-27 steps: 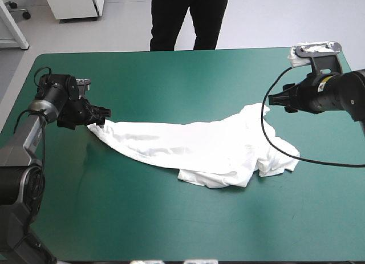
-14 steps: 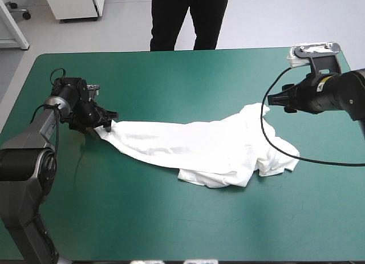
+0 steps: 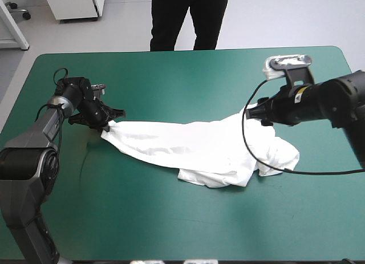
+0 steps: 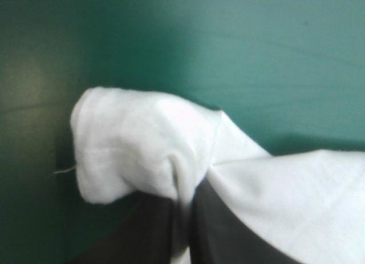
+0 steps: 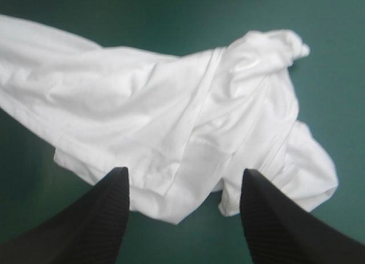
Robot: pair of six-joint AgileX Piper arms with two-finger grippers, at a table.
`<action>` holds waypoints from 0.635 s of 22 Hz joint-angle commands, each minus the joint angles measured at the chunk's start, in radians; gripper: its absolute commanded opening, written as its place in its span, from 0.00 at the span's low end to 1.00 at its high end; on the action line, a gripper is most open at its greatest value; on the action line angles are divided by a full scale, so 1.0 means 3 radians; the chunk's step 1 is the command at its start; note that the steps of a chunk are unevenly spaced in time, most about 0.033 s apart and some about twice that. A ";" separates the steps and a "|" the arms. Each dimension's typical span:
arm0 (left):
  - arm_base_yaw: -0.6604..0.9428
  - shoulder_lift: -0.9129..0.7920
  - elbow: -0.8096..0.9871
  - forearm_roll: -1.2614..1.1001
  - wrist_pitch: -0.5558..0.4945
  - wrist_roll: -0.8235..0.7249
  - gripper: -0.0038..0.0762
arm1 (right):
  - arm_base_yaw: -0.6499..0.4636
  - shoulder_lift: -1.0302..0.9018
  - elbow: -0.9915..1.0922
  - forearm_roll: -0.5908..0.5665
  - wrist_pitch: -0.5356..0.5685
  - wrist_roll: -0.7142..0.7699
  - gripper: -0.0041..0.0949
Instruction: Fold the cloth
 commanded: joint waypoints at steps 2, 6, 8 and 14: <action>0.0040 -0.0023 -0.0005 0.0321 -0.0040 -0.0019 0.05 | 0.0272 -0.0080 0.0446 -0.0149 -0.0004 0.0198 0.61; 0.0040 -0.0023 -0.0005 0.0314 -0.0047 -0.0019 0.04 | 0.0391 -0.0080 0.0973 -0.0134 -0.0178 0.0365 0.62; 0.0040 -0.0023 -0.0005 0.0308 -0.0047 -0.0019 0.04 | 0.0406 -0.0080 0.1195 -0.0210 -0.0450 0.0475 0.62; 0.0040 -0.0023 -0.0005 0.0270 -0.0063 -0.0019 0.04 | 0.0441 0.0064 0.1753 0.0161 -0.0975 0.0388 0.62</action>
